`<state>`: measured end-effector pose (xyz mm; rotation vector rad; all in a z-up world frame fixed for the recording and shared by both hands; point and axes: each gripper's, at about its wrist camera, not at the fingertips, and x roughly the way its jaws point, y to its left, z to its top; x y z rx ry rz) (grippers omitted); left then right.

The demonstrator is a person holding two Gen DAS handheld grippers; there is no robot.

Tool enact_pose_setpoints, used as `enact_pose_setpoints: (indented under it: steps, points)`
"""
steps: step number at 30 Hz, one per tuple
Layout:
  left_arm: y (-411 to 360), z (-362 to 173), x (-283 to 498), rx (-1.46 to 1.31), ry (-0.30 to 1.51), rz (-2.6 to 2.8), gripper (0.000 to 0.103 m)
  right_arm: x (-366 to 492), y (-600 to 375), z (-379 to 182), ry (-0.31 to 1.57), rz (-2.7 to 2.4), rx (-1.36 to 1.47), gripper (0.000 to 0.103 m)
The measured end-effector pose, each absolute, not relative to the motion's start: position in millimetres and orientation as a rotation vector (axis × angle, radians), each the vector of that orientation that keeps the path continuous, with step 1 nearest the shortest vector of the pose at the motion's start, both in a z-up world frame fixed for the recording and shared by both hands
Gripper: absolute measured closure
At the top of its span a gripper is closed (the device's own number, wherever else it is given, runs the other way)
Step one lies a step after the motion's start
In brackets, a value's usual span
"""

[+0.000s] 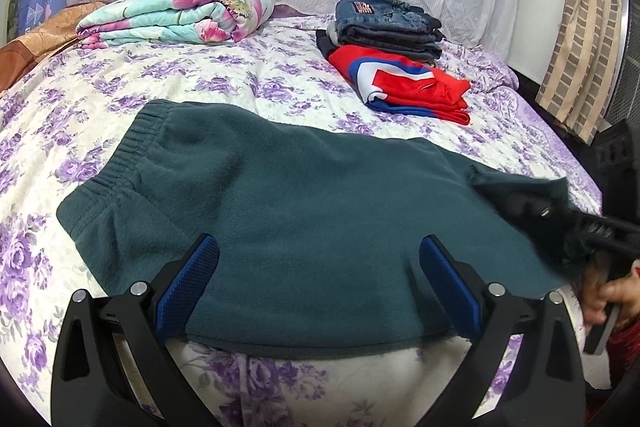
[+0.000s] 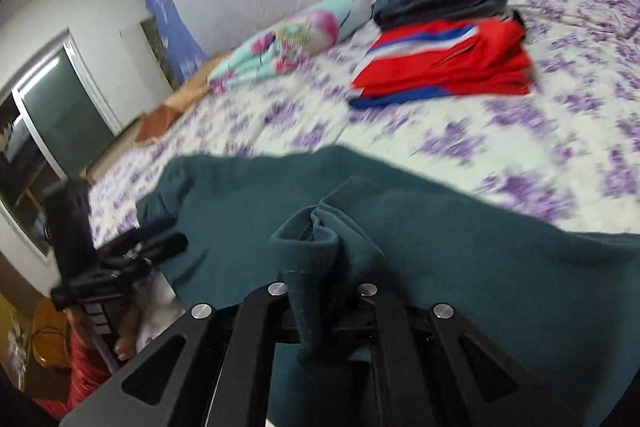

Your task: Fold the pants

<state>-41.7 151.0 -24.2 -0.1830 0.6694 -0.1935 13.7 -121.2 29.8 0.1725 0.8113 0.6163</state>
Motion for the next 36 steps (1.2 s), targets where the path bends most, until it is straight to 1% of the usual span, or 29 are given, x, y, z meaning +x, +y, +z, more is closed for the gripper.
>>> enact_pose_setpoints:
  steps: [4, 5, 6, 7, 8, 9, 13, 15, 17, 19, 21, 22, 24, 27, 30, 34, 36]
  points:
    - [152, -24, -43, -0.194, 0.663, -0.201, 0.005, 13, -121, 31, 0.811, 0.616, 0.177, 0.097]
    - [152, -24, -43, -0.195, 0.662, -0.202, 0.005, 11, -118, 31, 0.818, 0.610, 0.157, 0.093]
    - [152, -24, -43, -0.195, 0.662, -0.202, 0.005, 12, -113, 30, 0.834, 0.613, 0.131, 0.082]
    - [152, -24, -43, -0.195, 0.662, -0.201, 0.005, 9, -106, 29, 0.859, 0.631, 0.096, 0.051]
    - [152, -24, -42, -0.195, 0.663, -0.201, 0.005, 3, -98, 30, 0.860, 0.680, 0.077, 0.038]
    - [152, -24, -42, -0.194, 0.663, -0.200, 0.005, -6, -96, 34, 0.840, 0.706, 0.067, 0.027]
    - [152, -25, -43, -0.194, 0.663, -0.200, 0.005, -48, -95, 63, 0.686, 0.778, 0.005, 0.028]
    - [152, -25, -42, -0.195, 0.663, -0.200, 0.005, -56, -106, 80, 0.581, 0.681, -0.029, 0.028]
    - [152, -25, -42, -0.195, 0.662, -0.201, 0.005, -50, -117, 86, 0.539, 0.544, -0.082, 0.028]
    - [152, -25, -42, -0.195, 0.663, -0.201, 0.005, -34, -120, 71, 0.612, 0.426, -0.153, 0.028]
    - [152, -25, -42, -0.193, 0.664, -0.200, 0.005, -19, -108, 35, 0.785, 0.431, -0.236, 0.026]
    - [152, -25, -42, -0.192, 0.664, -0.199, 0.005, -21, -102, 25, 0.793, 0.432, -0.270, 0.027]
    - [153, -25, -42, -0.192, 0.665, -0.198, 0.005, -29, -105, 42, 0.738, 0.450, -0.240, 0.027]
    - [152, -26, -42, -0.185, 0.670, -0.194, 0.005, -47, -122, 69, 0.646, 0.483, -0.122, 0.027]
    - [152, -26, -42, -0.179, 0.674, -0.189, 0.005, -67, -167, 89, 0.587, 0.456, -0.021, 0.026]
    - [151, -26, -41, -0.175, 0.676, -0.186, 0.005, -80, -222, 84, 0.577, 0.194, -0.130, 0.024]
    - [151, -26, -41, -0.174, 0.676, -0.186, 0.005, -85, -244, 73, 0.608, 0.137, -0.128, 0.024]
